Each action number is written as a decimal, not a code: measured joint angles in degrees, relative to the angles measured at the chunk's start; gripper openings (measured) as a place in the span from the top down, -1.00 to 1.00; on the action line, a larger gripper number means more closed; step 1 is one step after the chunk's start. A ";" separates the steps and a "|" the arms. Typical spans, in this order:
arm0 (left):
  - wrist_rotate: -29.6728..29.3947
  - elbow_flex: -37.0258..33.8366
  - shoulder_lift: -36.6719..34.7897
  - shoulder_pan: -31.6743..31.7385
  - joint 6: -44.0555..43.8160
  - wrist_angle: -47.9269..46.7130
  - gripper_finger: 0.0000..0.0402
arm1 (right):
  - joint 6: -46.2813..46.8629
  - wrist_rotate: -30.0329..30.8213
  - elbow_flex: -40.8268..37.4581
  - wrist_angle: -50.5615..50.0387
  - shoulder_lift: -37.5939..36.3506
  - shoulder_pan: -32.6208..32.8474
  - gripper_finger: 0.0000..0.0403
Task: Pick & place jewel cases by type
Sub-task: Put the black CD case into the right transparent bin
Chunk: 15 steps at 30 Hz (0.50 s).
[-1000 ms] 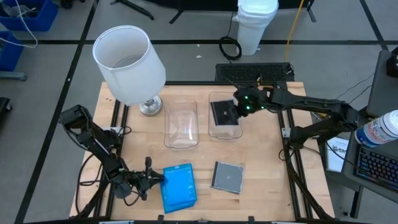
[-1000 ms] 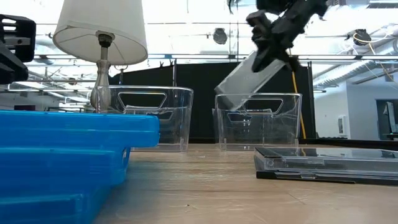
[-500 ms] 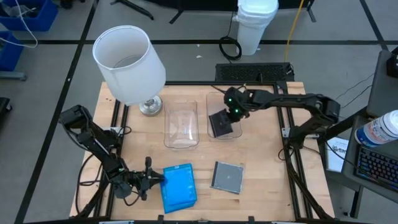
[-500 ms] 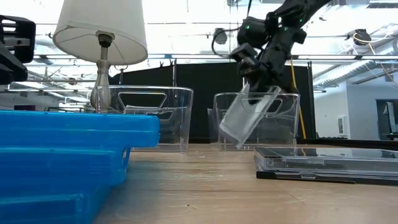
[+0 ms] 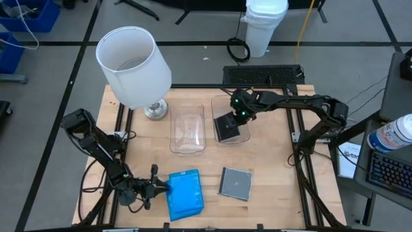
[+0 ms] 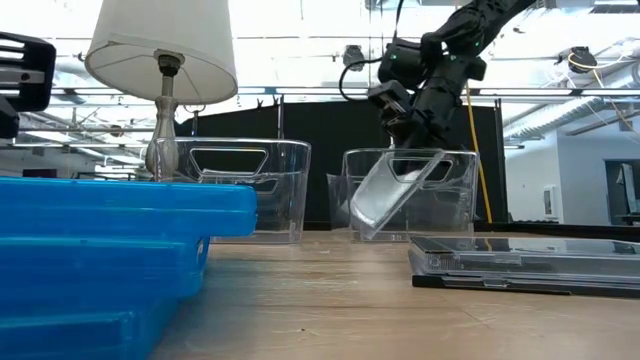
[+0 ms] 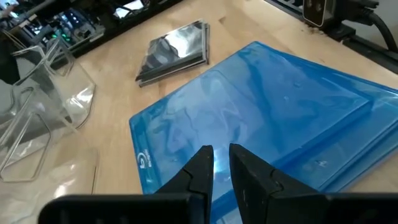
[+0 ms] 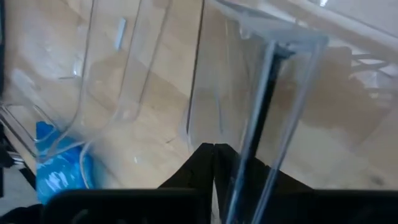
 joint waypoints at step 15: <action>0.35 0.00 0.00 0.00 -1.30 0.02 0.70 | -4.18 7.62 -0.11 -5.02 0.04 0.70 0.32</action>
